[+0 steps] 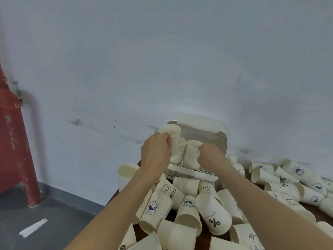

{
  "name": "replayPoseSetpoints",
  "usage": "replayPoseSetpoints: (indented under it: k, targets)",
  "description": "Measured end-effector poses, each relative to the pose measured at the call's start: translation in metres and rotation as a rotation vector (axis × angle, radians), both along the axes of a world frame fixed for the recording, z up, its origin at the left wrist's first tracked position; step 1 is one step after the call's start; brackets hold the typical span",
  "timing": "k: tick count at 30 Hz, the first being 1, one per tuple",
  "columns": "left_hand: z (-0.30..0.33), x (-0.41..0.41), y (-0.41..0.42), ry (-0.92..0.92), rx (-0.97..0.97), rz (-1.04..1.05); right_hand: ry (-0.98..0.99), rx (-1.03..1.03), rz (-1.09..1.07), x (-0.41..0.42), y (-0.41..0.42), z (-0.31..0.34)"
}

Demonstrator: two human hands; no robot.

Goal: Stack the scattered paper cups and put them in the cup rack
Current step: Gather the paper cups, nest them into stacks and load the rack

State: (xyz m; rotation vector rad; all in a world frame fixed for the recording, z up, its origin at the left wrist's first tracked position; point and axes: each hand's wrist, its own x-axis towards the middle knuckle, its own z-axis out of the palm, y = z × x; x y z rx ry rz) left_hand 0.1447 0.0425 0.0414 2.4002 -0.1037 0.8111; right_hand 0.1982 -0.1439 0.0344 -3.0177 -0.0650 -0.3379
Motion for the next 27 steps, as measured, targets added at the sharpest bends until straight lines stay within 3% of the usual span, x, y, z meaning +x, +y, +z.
replayPoseSetpoints:
  k: [10,22,27]
  targets:
    - [0.009,0.056,-0.025,-0.009,0.035,-0.021,0.087,-0.106,0.091,-0.009,-0.008,-0.008]
    - [0.009,0.075,-0.028,0.101,0.176,-0.043,0.050,0.012,0.114,-0.010,-0.007,-0.026]
    - [0.010,0.077,-0.030,0.193,0.427,-0.012,0.041,0.008,0.114,-0.009,-0.009,-0.028]
